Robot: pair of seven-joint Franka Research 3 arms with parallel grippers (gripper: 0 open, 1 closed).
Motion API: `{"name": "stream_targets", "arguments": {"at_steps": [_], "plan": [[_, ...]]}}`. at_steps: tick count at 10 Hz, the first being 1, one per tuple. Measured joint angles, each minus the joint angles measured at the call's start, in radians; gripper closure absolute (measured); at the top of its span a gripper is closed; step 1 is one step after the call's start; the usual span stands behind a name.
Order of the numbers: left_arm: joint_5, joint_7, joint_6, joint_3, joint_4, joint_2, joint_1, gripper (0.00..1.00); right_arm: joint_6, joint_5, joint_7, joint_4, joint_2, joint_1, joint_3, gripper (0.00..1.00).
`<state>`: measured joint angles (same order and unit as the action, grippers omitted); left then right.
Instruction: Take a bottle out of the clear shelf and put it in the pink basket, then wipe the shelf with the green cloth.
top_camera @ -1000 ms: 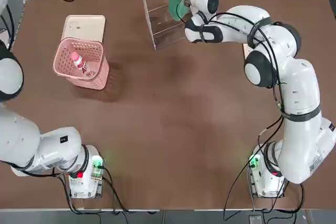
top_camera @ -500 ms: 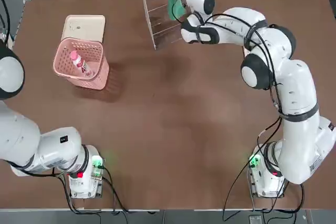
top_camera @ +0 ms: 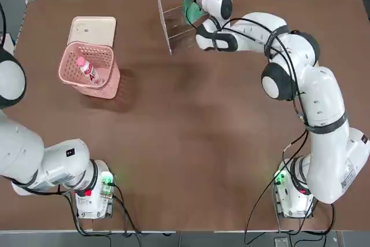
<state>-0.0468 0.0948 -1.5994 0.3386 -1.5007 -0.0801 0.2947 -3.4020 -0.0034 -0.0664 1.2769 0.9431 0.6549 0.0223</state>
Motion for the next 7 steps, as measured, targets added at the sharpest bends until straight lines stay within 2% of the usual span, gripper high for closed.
{"name": "stream_targets", "arguments": {"at_steps": [4,7], "plan": [[0.0,0.0,0.0,-0.023,0.002,-0.001,-0.03,0.0,-0.001,0.01,-0.012,-0.017,0.004,0.01,-0.01,0.97],[0.0,0.001,0.0,-0.182,0.003,-0.001,-0.179,0.0,-0.001,0.019,-0.015,-0.025,0.004,0.007,-0.006,0.97]]}}
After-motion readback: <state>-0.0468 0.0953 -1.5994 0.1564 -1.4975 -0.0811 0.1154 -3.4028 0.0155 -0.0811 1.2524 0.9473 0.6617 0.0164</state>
